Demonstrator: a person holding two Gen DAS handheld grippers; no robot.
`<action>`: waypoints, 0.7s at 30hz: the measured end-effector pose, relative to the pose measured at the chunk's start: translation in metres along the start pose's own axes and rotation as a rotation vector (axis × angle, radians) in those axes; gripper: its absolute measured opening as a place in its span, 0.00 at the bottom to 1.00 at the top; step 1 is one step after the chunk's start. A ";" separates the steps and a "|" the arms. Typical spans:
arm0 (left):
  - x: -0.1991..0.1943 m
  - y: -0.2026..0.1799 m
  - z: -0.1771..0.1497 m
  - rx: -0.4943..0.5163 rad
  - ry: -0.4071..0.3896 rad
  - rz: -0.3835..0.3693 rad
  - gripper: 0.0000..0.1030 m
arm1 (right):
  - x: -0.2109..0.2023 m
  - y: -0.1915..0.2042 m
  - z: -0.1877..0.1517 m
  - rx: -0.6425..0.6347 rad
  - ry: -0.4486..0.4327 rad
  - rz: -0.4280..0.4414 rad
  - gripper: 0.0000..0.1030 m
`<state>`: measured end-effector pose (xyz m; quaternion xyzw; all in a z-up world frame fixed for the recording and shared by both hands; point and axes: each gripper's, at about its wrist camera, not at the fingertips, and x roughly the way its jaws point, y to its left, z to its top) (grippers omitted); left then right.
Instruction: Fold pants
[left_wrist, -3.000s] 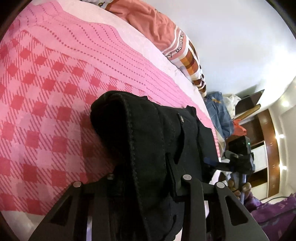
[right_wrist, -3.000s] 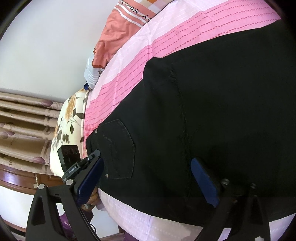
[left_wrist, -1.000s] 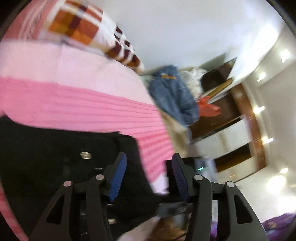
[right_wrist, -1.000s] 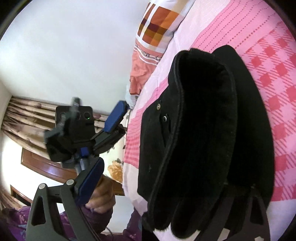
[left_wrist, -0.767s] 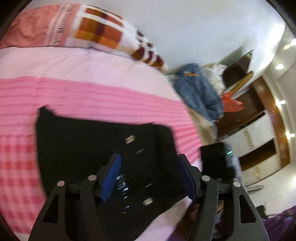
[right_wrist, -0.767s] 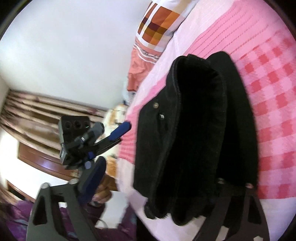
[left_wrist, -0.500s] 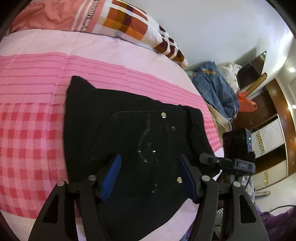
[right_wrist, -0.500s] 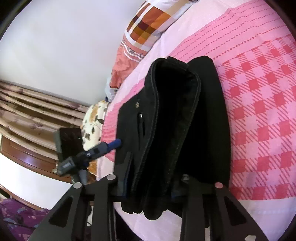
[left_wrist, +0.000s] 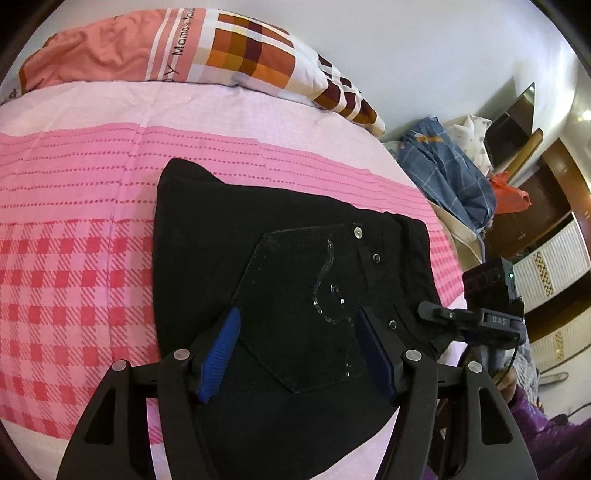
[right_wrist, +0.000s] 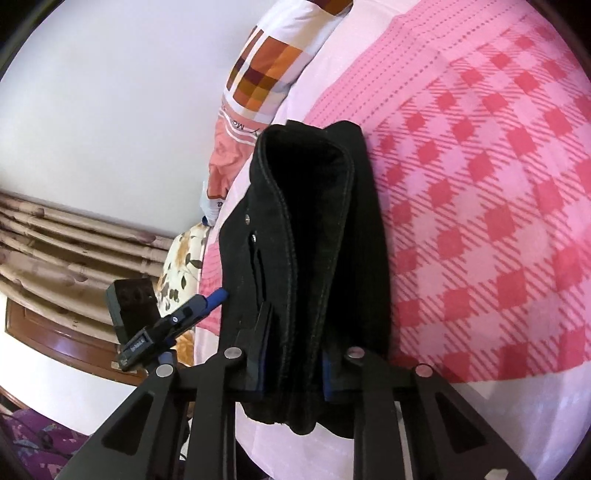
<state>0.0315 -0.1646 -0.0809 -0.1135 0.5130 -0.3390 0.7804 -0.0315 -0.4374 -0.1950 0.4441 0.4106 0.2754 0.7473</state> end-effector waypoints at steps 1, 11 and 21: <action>0.000 0.001 0.000 -0.006 0.000 0.001 0.64 | 0.001 -0.002 0.000 0.006 0.003 -0.004 0.19; -0.011 0.013 -0.008 -0.037 -0.030 0.004 0.67 | -0.012 0.002 0.004 -0.002 -0.006 -0.056 0.26; -0.012 0.012 -0.028 -0.012 -0.039 -0.015 0.68 | 0.033 0.161 0.090 -0.446 0.097 0.008 0.26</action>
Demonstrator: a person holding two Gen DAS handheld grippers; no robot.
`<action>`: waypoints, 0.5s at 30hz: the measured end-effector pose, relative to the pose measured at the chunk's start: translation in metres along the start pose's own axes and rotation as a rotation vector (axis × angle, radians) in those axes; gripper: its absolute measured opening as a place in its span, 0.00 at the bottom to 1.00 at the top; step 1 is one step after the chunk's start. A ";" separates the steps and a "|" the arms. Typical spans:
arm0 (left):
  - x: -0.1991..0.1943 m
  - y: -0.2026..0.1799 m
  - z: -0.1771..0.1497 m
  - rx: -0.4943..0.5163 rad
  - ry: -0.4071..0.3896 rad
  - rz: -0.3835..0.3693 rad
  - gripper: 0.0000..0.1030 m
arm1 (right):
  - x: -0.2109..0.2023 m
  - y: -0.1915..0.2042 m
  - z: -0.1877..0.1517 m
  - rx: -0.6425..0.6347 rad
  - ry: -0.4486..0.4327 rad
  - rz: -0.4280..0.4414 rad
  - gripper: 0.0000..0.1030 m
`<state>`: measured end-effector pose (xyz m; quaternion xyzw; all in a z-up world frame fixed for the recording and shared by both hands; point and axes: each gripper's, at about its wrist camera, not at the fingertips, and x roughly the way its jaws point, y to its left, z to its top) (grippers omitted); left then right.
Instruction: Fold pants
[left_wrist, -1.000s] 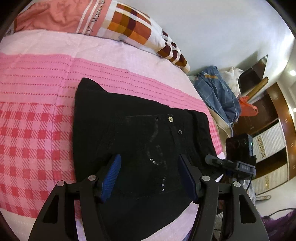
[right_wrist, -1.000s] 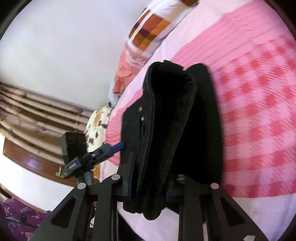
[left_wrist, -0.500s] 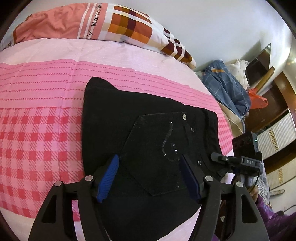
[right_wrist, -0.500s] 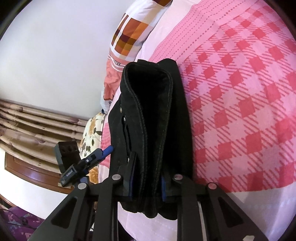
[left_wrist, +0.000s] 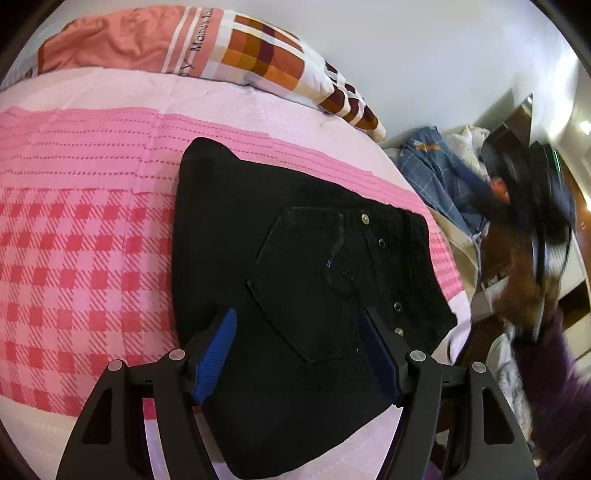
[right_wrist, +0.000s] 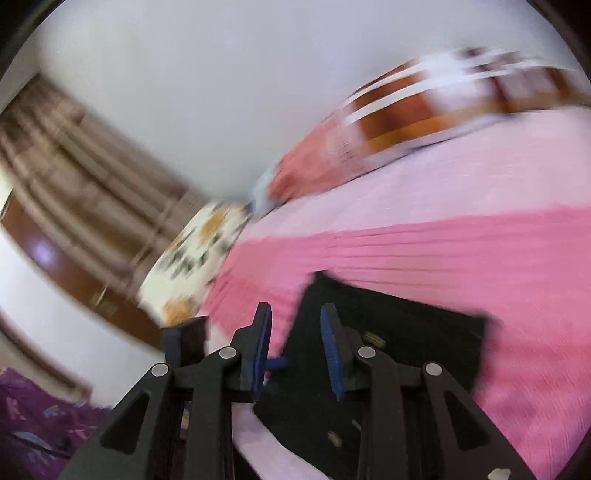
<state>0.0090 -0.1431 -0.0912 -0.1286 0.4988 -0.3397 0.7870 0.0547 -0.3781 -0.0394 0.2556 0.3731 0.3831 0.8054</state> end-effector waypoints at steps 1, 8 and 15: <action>0.001 -0.001 -0.001 0.003 0.002 -0.004 0.69 | 0.027 0.004 0.012 -0.033 0.057 -0.009 0.26; 0.008 -0.002 -0.010 0.019 -0.014 -0.025 0.73 | 0.167 0.003 0.042 -0.197 0.348 -0.162 0.26; 0.010 -0.007 -0.016 0.066 -0.027 -0.059 0.86 | 0.204 0.005 0.037 -0.244 0.442 -0.232 0.05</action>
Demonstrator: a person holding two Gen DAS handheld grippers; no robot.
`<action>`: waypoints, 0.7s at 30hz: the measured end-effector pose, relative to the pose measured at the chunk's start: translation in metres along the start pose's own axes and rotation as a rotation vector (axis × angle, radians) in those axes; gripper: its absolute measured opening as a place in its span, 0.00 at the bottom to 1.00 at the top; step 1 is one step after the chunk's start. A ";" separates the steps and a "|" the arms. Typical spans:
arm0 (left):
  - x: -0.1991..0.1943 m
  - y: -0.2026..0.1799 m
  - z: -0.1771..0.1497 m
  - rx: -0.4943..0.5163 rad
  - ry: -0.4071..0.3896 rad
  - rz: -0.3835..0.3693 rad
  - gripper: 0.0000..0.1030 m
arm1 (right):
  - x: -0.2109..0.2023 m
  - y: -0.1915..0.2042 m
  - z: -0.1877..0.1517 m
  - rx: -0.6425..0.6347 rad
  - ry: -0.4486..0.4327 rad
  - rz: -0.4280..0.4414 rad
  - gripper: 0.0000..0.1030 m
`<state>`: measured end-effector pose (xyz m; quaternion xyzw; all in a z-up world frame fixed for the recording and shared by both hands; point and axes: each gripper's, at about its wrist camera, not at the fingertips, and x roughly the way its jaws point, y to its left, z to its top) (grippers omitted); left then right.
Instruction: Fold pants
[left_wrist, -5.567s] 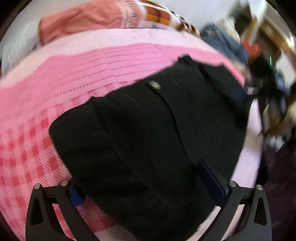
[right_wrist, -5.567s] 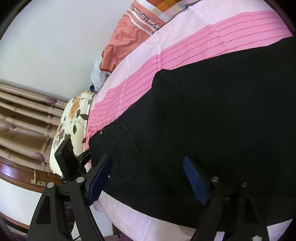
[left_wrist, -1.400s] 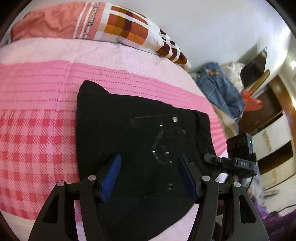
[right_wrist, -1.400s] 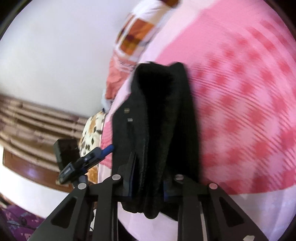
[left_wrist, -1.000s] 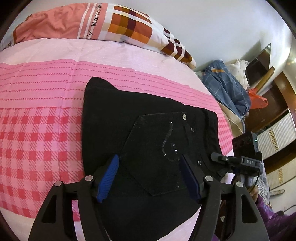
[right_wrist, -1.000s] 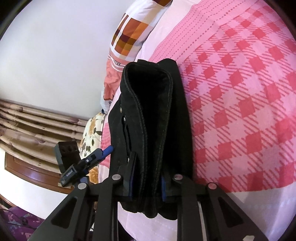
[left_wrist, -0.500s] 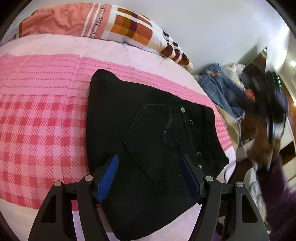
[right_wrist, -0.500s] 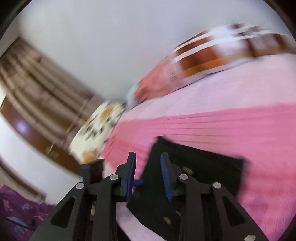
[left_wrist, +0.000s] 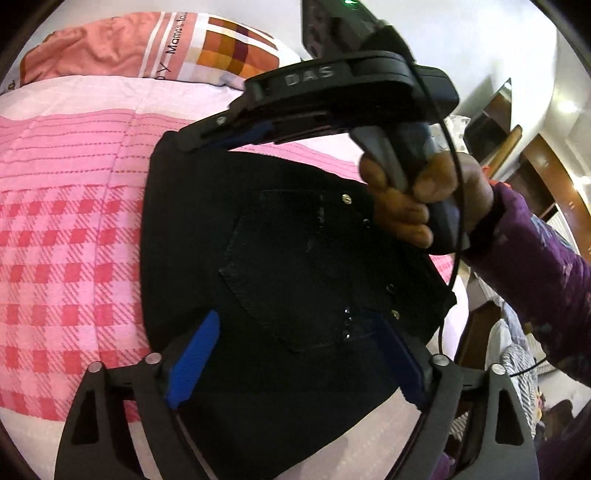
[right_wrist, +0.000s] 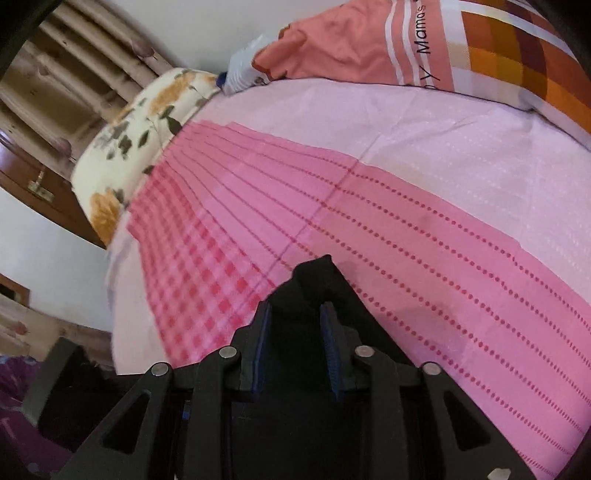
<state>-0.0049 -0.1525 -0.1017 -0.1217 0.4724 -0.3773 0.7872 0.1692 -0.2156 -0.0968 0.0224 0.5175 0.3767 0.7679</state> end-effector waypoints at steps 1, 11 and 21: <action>0.000 -0.001 -0.001 0.002 -0.009 -0.008 0.87 | 0.000 0.001 0.001 -0.005 -0.006 -0.039 0.03; -0.002 -0.004 -0.011 0.034 -0.043 -0.024 0.92 | -0.014 -0.012 -0.002 0.028 -0.078 -0.132 0.03; -0.001 -0.003 -0.010 0.052 -0.062 -0.032 0.94 | 0.023 0.020 -0.004 -0.120 0.034 -0.101 0.00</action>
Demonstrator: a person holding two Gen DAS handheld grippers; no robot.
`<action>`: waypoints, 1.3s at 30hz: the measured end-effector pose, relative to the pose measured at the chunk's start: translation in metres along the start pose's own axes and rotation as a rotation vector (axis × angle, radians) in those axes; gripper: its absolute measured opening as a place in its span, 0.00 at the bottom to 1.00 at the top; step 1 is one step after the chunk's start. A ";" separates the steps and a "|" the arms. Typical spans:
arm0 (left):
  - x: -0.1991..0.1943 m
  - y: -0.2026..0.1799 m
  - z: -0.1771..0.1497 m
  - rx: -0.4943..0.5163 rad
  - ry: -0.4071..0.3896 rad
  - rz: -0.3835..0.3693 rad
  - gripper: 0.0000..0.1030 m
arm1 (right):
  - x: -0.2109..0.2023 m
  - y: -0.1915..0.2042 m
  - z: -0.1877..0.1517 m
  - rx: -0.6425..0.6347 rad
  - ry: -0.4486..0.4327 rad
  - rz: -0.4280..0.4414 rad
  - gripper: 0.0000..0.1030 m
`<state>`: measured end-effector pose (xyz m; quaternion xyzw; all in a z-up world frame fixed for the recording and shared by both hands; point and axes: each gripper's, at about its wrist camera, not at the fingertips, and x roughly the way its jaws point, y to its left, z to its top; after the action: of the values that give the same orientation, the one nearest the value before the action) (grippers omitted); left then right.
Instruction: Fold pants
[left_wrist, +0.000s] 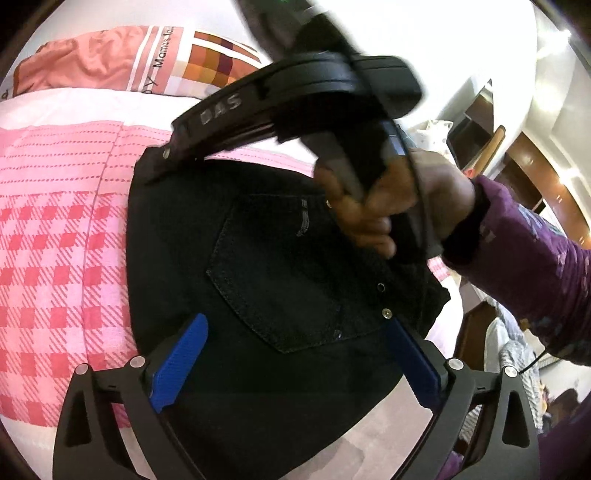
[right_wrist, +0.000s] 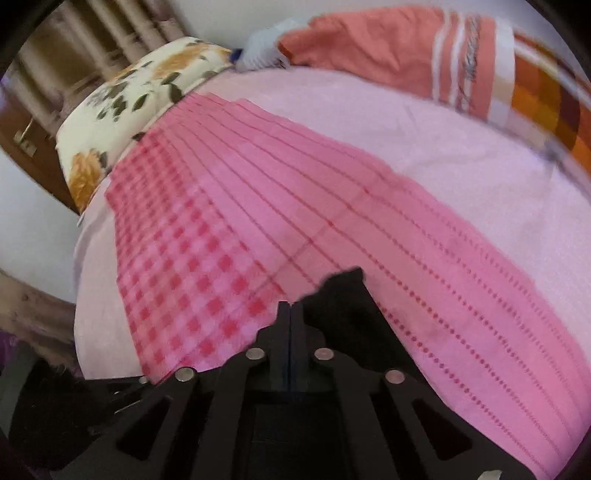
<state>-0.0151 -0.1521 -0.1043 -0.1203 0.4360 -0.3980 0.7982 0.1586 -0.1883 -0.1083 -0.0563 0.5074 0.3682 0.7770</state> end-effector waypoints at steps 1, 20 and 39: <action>0.000 -0.001 0.000 0.004 -0.001 0.003 0.94 | 0.001 -0.004 0.000 0.012 -0.003 0.002 0.00; 0.000 0.006 -0.008 -0.030 -0.028 -0.037 0.97 | -0.048 -0.029 0.006 0.159 -0.173 0.083 0.09; 0.004 -0.003 -0.007 0.000 -0.031 -0.004 0.99 | -0.051 -0.018 -0.059 0.209 -0.170 0.035 0.00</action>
<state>-0.0211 -0.1559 -0.1095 -0.1272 0.4233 -0.3975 0.8041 0.1146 -0.2547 -0.0990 0.0653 0.4760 0.3306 0.8123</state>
